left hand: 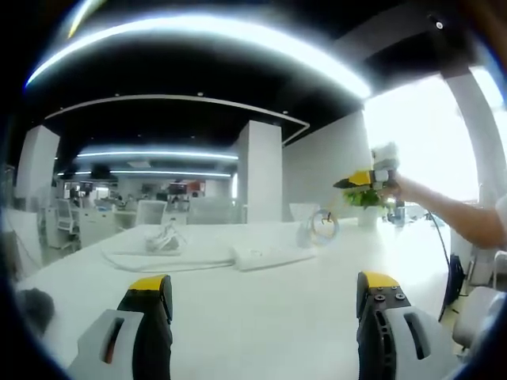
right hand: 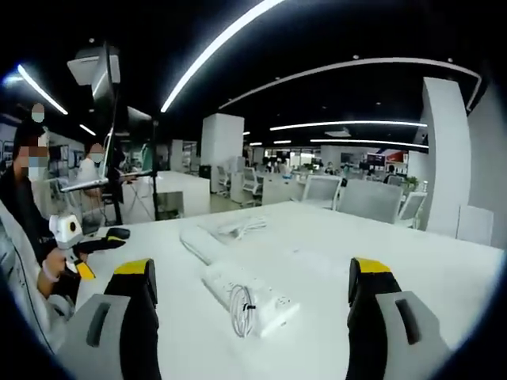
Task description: Straighten the power strip on the desk, plug the charger into it
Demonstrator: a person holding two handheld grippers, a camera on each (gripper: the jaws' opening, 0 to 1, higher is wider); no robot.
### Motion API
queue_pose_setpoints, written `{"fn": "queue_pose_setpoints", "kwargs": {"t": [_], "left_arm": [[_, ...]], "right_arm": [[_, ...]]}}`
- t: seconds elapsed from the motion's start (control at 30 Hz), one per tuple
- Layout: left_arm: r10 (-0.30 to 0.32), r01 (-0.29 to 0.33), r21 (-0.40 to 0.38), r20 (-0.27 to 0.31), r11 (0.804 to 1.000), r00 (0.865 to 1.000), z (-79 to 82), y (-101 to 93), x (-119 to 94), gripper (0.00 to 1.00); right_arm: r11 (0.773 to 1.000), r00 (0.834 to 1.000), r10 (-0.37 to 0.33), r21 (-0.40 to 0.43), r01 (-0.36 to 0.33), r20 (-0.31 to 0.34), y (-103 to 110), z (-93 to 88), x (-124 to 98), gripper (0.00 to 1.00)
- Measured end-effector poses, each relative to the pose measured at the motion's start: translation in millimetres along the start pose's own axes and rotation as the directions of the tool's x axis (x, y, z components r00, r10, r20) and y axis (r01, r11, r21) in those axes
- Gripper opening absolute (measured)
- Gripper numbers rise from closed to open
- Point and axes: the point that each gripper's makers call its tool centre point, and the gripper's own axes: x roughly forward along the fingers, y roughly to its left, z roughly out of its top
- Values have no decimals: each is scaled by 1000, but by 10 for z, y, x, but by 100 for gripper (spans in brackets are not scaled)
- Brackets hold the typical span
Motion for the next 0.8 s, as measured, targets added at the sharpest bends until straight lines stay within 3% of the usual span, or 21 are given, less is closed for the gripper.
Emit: {"fn": "queue_pose_setpoints", "kwargs": {"t": [0.8], "left_arm": [[-1, 1, -4, 1, 1000, 1000, 1, 2, 1, 99]], "right_arm": [[996, 993, -90, -11, 91, 81, 51, 25, -495, 100]]}}
